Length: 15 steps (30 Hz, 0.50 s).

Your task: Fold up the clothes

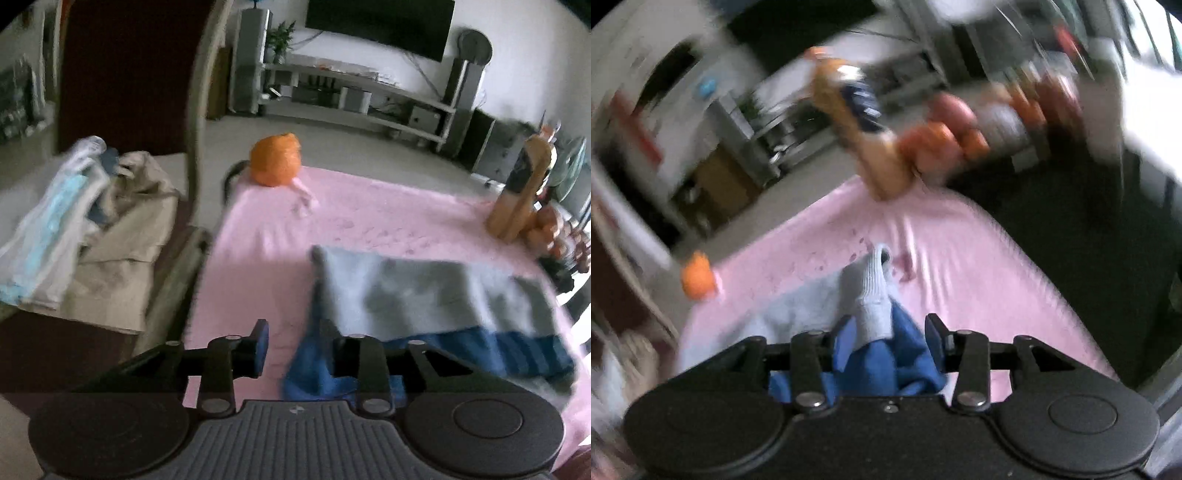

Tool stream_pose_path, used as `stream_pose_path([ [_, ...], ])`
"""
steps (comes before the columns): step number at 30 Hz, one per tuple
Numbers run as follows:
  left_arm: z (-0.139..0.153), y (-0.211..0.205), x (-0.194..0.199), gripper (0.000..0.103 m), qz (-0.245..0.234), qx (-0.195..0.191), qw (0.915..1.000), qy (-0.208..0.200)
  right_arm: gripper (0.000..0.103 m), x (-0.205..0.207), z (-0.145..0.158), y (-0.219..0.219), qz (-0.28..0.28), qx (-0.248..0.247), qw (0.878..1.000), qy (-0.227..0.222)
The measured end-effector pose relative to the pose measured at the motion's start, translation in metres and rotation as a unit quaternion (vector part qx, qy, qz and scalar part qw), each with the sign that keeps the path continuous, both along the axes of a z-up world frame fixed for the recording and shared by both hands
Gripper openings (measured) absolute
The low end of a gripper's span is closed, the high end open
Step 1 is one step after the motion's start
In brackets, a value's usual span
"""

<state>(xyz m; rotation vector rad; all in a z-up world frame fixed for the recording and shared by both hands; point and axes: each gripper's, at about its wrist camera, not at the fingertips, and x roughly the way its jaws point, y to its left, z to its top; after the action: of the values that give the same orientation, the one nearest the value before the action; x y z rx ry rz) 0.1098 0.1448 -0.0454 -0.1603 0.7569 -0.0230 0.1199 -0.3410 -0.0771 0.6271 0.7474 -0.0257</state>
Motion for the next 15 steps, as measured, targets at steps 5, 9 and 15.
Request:
stream_pose_path([
  [5, -0.021, -0.014, 0.04, 0.047, 0.024, -0.013, 0.9988, 0.04, 0.046, 0.043, -0.011, 0.015, 0.014, 0.039, 0.999, 0.001],
  [9, -0.054, -0.009, 0.051, 0.044, 0.042, -0.091, 0.9929, 0.064, 0.044, 0.044, -0.043, 0.022, -0.003, 0.072, 0.997, 0.011],
  [15, -0.062, -0.019, 0.062, 0.045, 0.021, -0.05, 0.9955, 0.078, 0.042, 0.053, -0.055, 0.02, 0.0, 0.055, 0.997, 0.047],
])
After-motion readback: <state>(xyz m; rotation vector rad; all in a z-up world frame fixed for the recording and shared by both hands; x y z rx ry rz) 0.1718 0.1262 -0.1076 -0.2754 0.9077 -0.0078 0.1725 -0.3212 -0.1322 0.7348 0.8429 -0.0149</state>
